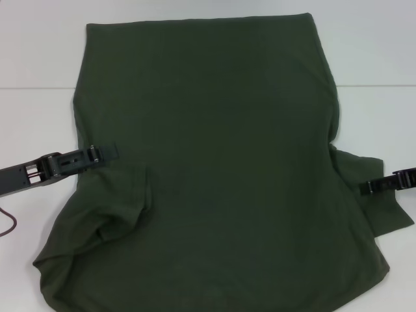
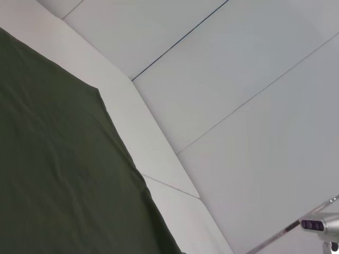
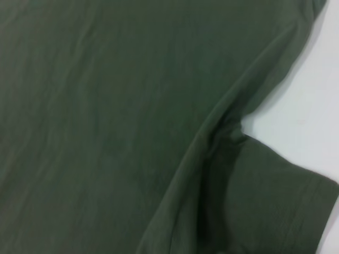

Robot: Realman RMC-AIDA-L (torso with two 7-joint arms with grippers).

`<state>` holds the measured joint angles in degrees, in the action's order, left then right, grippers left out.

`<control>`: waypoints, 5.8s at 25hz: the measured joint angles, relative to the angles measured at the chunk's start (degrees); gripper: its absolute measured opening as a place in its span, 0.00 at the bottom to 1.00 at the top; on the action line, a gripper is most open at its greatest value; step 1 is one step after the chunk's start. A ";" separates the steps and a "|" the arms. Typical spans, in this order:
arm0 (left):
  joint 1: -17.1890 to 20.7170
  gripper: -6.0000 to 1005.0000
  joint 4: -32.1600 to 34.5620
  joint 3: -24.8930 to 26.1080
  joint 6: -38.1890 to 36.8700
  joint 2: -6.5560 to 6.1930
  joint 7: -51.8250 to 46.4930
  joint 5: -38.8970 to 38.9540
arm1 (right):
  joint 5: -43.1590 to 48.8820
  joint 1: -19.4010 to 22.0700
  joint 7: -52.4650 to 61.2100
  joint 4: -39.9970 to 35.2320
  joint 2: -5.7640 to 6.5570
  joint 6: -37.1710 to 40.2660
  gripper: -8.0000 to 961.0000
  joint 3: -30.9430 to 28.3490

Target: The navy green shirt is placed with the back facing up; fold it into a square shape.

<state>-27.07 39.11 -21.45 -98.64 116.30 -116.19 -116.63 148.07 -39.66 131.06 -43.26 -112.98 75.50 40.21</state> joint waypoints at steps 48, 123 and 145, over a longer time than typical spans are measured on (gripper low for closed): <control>0.55 0.88 -0.77 0.09 1.41 0.82 0.09 0.88 | -0.55 1.10 5.70 1.49 0.39 -0.85 0.16 -0.30; 9.96 0.88 5.85 2.06 -9.78 -5.52 -17.56 -5.94 | -24.86 -2.15 8.08 4.54 6.42 9.63 0.59 -3.11; 10.23 0.88 0.66 2.21 4.11 -2.22 -24.64 -15.37 | -24.95 -1.88 8.45 4.59 6.69 9.26 0.72 -3.34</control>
<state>-16.84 39.77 -19.24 -94.54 114.08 -140.83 -132.00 123.12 -41.54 139.51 -38.67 -106.28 84.76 36.87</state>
